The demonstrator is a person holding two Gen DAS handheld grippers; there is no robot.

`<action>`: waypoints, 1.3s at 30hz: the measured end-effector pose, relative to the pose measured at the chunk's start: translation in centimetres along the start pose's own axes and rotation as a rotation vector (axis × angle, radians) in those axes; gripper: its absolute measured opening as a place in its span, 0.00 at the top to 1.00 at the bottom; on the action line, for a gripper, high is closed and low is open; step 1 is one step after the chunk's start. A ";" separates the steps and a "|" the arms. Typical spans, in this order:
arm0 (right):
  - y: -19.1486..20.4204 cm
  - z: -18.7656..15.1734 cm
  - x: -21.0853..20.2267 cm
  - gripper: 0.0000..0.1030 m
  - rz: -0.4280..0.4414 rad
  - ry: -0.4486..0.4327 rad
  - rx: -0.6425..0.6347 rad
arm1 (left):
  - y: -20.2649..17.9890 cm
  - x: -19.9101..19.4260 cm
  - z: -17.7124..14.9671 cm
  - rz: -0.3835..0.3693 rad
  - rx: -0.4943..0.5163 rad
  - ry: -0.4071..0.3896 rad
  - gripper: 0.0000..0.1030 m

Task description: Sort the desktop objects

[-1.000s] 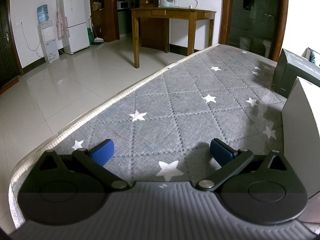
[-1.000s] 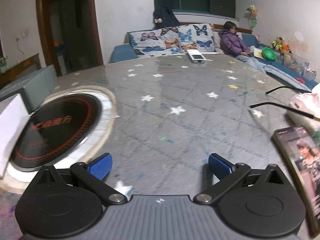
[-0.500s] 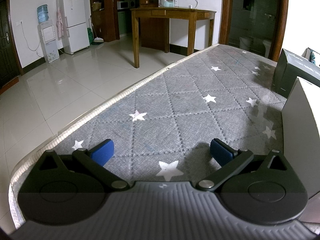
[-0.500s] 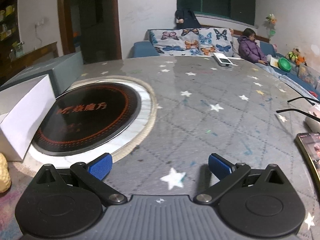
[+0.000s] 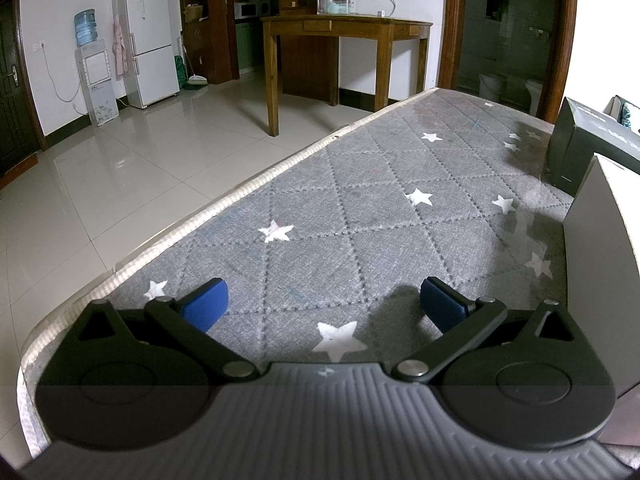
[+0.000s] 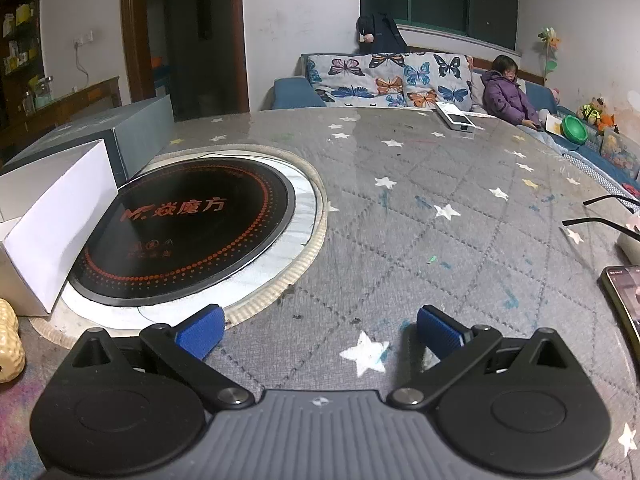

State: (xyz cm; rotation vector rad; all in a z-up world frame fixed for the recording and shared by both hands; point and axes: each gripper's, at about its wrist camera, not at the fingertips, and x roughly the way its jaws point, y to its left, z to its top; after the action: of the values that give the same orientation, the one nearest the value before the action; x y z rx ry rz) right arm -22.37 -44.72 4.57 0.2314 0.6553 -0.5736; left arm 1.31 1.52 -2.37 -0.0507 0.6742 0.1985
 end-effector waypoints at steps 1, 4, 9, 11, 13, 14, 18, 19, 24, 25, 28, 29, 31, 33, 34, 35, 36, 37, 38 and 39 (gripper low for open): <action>0.1 0.0 0.1 0.00 0.000 0.000 0.000 | 0.0 0.0 0.0 0.000 0.000 0.000 0.00; 0.1 -0.1 0.2 0.00 -0.002 0.001 -0.002 | 0.0 0.0 0.0 0.000 0.000 0.000 0.00; 0.1 -0.1 0.3 0.00 -0.002 0.001 -0.003 | 0.0 0.0 0.0 0.000 0.000 0.000 0.00; 0.1 -0.2 0.3 0.00 -0.002 0.001 -0.003 | 0.0 0.0 0.0 0.000 0.000 0.000 0.00; 0.1 -0.1 0.3 0.00 -0.004 0.001 -0.004 | 0.0 0.0 0.0 -0.001 0.001 0.001 0.00; 0.0 -0.2 0.2 0.00 -0.004 0.001 -0.005 | 0.0 -0.1 0.0 -0.004 0.004 0.002 0.00; 0.0 -0.2 0.2 0.00 -0.019 0.002 0.008 | 0.0 -0.3 -0.2 -0.012 0.010 0.003 0.00; 0.0 -0.2 0.2 0.00 -0.023 0.001 0.009 | 0.0 -0.4 -0.2 -0.013 0.012 0.003 0.00; -0.2 -0.3 0.3 0.00 -0.033 0.000 0.018 | -0.1 -0.7 -0.5 -0.020 0.018 0.005 0.00; -0.3 -0.3 0.3 0.00 -0.033 -0.001 0.018 | -0.1 -0.7 -0.5 -0.021 0.018 0.005 0.00; -0.4 -0.2 0.5 0.00 -0.033 -0.001 0.020 | -0.1 -0.7 -0.5 -0.021 0.017 0.004 0.00; -0.4 -0.2 0.6 0.00 -0.033 -0.001 0.020 | -0.1 -0.7 -0.5 -0.021 0.017 0.003 0.00; -0.3 -0.2 0.6 0.00 -0.032 -0.001 0.021 | -0.1 -0.7 -0.6 -0.021 0.017 0.003 0.00; -0.4 -0.1 0.7 0.00 -0.032 -0.001 0.021 | -0.1 -0.7 -0.6 -0.021 0.016 0.002 0.00; -0.1 -0.1 0.7 0.00 -0.033 -0.001 0.021 | -0.1 -0.7 -0.6 -0.021 0.016 0.002 0.00; 0.1 -0.2 0.5 0.00 -0.033 -0.001 0.021 | -0.1 -0.7 -0.6 -0.021 0.016 0.002 0.00; 0.1 -0.2 0.5 0.00 -0.033 -0.001 0.021 | -0.1 -0.7 -0.6 -0.021 0.016 0.001 0.00; 0.1 -0.2 0.4 0.00 -0.033 -0.001 0.021 | -0.1 -0.7 -0.6 -0.022 0.015 0.001 0.00; 0.2 -0.3 0.4 0.00 -0.033 0.000 0.021 | -0.1 -0.7 -0.6 -0.022 0.015 0.001 0.00; 0.2 -0.3 0.4 0.00 -0.034 0.000 0.021 | -0.1 -0.7 -0.6 -0.022 0.015 0.001 0.00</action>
State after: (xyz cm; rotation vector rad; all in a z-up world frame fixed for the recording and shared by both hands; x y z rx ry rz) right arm -22.16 -44.59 4.13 0.2401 0.6542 -0.6128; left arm 0.44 1.25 -2.40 -0.0438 0.6757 0.1722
